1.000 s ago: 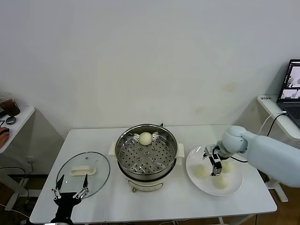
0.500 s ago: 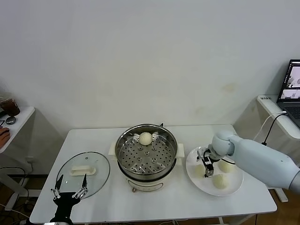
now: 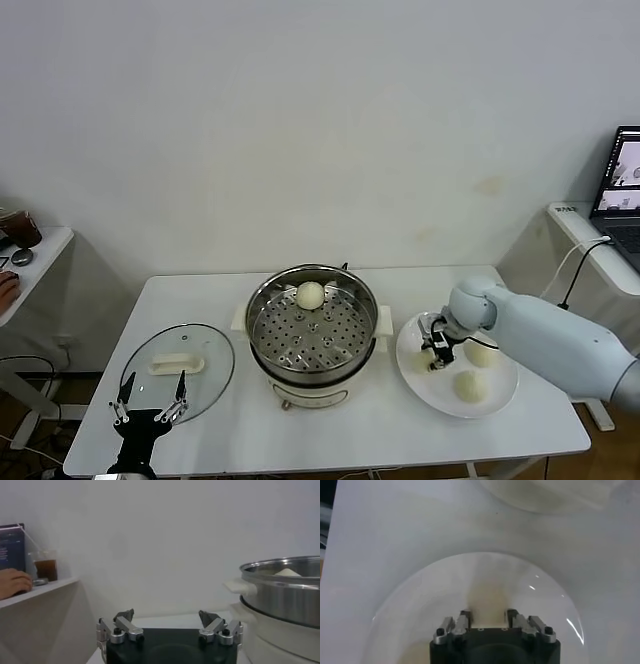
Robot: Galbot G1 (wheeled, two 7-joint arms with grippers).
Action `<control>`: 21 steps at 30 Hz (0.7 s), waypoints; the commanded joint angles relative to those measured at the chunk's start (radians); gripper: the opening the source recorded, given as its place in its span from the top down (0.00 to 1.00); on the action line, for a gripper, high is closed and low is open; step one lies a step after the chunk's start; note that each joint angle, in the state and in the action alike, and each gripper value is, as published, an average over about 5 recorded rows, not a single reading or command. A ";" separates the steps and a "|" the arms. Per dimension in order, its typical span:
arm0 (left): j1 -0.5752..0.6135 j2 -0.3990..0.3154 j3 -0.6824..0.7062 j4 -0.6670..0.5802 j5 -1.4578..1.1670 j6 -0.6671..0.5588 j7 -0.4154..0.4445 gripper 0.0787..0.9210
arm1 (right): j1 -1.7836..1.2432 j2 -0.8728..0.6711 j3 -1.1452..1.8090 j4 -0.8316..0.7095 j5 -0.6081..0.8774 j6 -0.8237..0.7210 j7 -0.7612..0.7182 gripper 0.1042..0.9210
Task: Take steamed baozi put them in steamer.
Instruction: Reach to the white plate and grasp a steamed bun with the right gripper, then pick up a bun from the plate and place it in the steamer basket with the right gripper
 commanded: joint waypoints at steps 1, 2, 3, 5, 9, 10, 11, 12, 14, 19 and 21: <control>0.000 0.004 0.001 -0.007 -0.003 0.002 0.001 0.12 | 0.143 -0.076 -0.033 0.068 0.098 -0.016 -0.047 0.62; 0.000 0.005 0.002 -0.008 -0.003 0.002 0.001 0.12 | 0.177 -0.090 -0.047 0.083 0.124 -0.023 -0.051 0.62; -0.001 0.006 0.004 -0.009 -0.004 0.003 0.002 0.12 | 0.218 -0.102 -0.065 0.097 0.153 -0.031 -0.056 0.62; -0.005 0.010 0.009 -0.012 -0.006 0.004 0.002 0.12 | 0.311 -0.120 -0.116 0.125 0.219 -0.051 -0.060 0.61; -0.015 0.019 0.021 -0.016 -0.010 0.007 0.004 0.12 | 0.558 -0.116 -0.262 0.178 0.353 -0.106 -0.060 0.61; -0.018 0.021 0.024 -0.017 -0.012 0.008 0.004 0.12 | 0.625 -0.105 -0.299 0.191 0.387 -0.121 -0.058 0.60; -0.021 0.024 0.028 -0.019 -0.013 0.009 0.004 0.12 | 0.689 -0.090 -0.338 0.206 0.427 -0.139 -0.054 0.60; -0.024 0.027 0.030 -0.020 -0.015 0.010 0.005 0.12 | 0.741 -0.073 -0.372 0.219 0.462 -0.155 -0.050 0.60; -0.030 0.032 0.035 -0.022 -0.019 0.011 0.006 0.12 | 0.838 -0.028 -0.428 0.248 0.536 -0.192 -0.033 0.60; -0.036 0.036 0.041 -0.032 -0.023 0.012 0.006 0.12 | 0.949 0.097 -0.503 0.298 0.697 -0.283 0.029 0.60; -0.036 0.036 0.042 -0.037 -0.020 0.011 0.006 0.12 | 0.945 0.150 -0.513 0.303 0.742 -0.315 0.062 0.60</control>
